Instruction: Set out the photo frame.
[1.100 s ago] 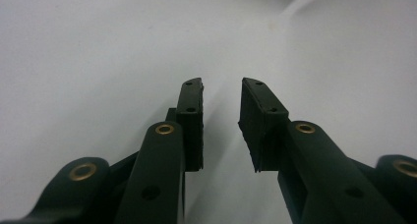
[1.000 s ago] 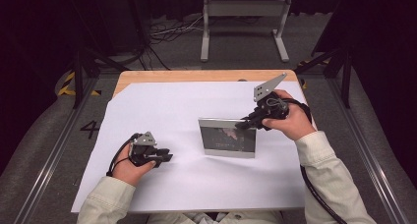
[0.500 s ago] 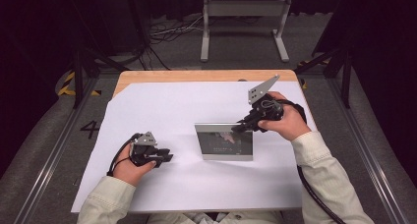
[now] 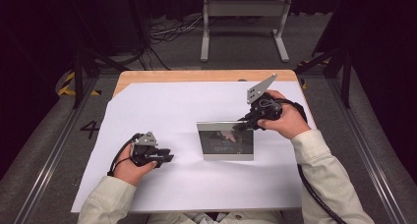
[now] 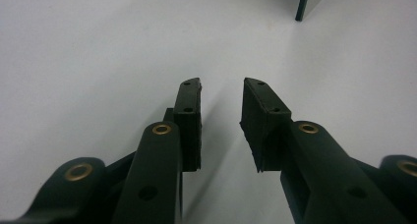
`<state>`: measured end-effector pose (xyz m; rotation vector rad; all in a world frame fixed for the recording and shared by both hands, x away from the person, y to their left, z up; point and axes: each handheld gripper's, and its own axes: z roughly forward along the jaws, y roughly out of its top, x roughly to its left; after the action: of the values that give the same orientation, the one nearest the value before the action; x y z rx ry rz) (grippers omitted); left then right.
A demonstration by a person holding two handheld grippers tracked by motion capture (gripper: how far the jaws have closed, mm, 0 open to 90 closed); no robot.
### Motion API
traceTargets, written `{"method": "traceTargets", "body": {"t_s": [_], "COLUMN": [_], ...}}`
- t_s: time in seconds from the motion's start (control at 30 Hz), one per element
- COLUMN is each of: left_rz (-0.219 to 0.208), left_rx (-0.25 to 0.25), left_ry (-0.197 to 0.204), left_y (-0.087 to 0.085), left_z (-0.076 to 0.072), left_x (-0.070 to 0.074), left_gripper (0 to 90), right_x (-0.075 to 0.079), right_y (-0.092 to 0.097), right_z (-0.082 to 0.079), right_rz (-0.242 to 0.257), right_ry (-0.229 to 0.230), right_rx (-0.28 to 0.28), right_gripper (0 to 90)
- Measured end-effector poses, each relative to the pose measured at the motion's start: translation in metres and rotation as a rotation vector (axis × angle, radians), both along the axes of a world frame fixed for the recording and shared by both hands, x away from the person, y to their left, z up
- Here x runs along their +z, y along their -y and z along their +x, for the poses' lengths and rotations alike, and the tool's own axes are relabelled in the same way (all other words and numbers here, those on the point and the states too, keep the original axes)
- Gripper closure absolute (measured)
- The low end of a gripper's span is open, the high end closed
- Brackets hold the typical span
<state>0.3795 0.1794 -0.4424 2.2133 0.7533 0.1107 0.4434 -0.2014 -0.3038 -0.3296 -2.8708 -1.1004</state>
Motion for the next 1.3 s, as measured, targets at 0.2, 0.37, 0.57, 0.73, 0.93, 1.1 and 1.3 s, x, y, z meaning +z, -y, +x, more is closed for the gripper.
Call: {"method": "traceTargets", "body": {"t_s": [0.2,0.37,0.57,0.73,0.93,1.1,1.3], "left_rz": [0.000,0.000,0.003,0.003,0.001,0.001,0.003], "left_rx": [-0.003,-0.006,-0.008,-0.008,-0.008,-0.008,-0.008], "left_ry": [0.000,0.002,0.002,0.000,-0.003,-0.003,-0.004], "left_y": [0.001,0.001,0.002,0.003,0.002,0.002,0.003], "left_z": [0.000,0.001,0.001,0.001,0.001,0.001,0.002], "left_x": [0.000,0.000,0.000,0.000,0.000,0.000,-0.001], "left_gripper": [69.7,69.8,69.7,69.7,69.6,69.5,69.5], "right_x": [0.000,-0.002,-0.005,-0.008,-0.010,-0.011,-0.011], "right_y": [0.002,0.007,0.016,0.021,0.024,0.025,0.026], "right_z": [0.001,0.003,0.007,0.010,0.010,0.005,0.001], "right_rz": [-0.027,-0.042,-0.037,-0.037,-0.062,-0.073,-0.073], "right_ry": [0.037,0.045,0.048,0.044,0.043,0.043,0.027], "right_rx": [0.000,0.002,-0.004,-0.008,-0.019,-0.032,-0.027], "right_gripper": [79.1,78.2,76.8,74.9,72.8,74.3,76.3]}}
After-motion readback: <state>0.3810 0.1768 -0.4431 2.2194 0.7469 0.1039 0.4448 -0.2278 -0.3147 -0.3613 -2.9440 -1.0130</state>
